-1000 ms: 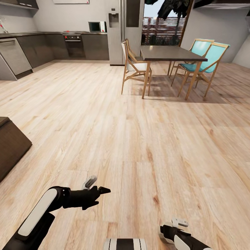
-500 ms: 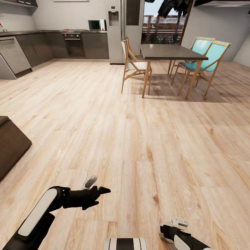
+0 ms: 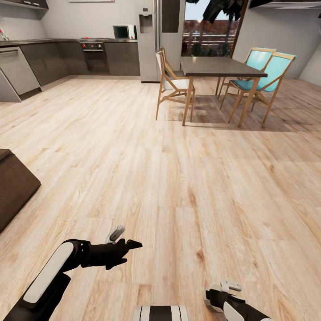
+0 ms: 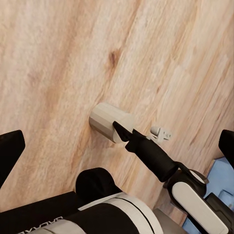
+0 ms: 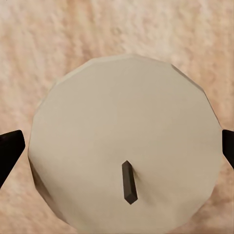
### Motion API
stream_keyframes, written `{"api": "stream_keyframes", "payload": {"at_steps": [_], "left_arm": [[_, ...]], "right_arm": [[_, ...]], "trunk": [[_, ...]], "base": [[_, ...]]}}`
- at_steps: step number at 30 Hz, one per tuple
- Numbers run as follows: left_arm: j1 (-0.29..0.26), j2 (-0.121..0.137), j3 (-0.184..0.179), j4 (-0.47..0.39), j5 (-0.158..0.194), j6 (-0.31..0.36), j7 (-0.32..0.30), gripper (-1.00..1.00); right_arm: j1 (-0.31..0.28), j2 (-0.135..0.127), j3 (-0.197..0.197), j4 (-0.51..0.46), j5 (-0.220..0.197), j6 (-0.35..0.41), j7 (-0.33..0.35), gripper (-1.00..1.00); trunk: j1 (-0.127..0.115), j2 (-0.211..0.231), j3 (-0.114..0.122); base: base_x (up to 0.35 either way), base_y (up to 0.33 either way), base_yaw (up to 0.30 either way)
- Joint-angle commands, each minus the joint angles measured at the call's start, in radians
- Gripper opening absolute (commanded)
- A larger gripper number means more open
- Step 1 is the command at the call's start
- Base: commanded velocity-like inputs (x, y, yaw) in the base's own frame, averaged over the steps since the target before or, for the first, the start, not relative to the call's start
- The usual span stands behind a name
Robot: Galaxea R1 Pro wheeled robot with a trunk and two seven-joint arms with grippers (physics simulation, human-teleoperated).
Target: Place each of the two pumpkins and all three candles from the living room inside a cabinet in the living room (use any cabinet), then make sure every cabinet is closed, and position the cauldron so it is next to a table in the living room.
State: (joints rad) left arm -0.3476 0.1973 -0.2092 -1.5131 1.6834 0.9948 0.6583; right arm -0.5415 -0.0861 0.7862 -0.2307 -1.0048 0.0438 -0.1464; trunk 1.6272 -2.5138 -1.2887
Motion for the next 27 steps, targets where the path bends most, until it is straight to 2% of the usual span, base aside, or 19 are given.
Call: {"api": "stream_keyframes", "payload": {"at_steps": [1, 7, 10, 27], "left_arm": [[-0.001, 0.001, -0.001, -0.001, 0.01, -0.001, 0.01, 1.0], [-0.001, 0.001, -0.001, -0.001, 0.01, -0.001, 0.01, 1.0], [0.0, 0.001, 0.0, -0.001, 0.011, -0.001, 0.01, 1.0], [-0.001, 0.001, 0.001, 0.001, 0.012, -0.001, 0.01, 1.0]], "right_arm": [[0.0, -0.001, 0.008, -0.003, -0.008, 0.004, -0.009, -1.0], [0.0, -0.001, 0.008, -0.003, -0.008, 0.002, -0.008, -1.0], [0.0, -0.001, 0.008, -0.003, -0.008, 0.002, -0.008, -1.0], [0.0, -0.001, 0.008, -0.002, -0.008, 0.002, -0.009, -1.0]], "trunk": [[0.0, 0.0, -0.001], [0.0, 0.0, -0.001], [-0.001, 0.0, 0.011], [-0.001, 0.0, 0.011]], "base": [[0.0, 0.0, 0.0], [0.0, 0.0, 0.0], [0.0, 0.0, 0.0], [0.0, 0.0, 0.0]]}}
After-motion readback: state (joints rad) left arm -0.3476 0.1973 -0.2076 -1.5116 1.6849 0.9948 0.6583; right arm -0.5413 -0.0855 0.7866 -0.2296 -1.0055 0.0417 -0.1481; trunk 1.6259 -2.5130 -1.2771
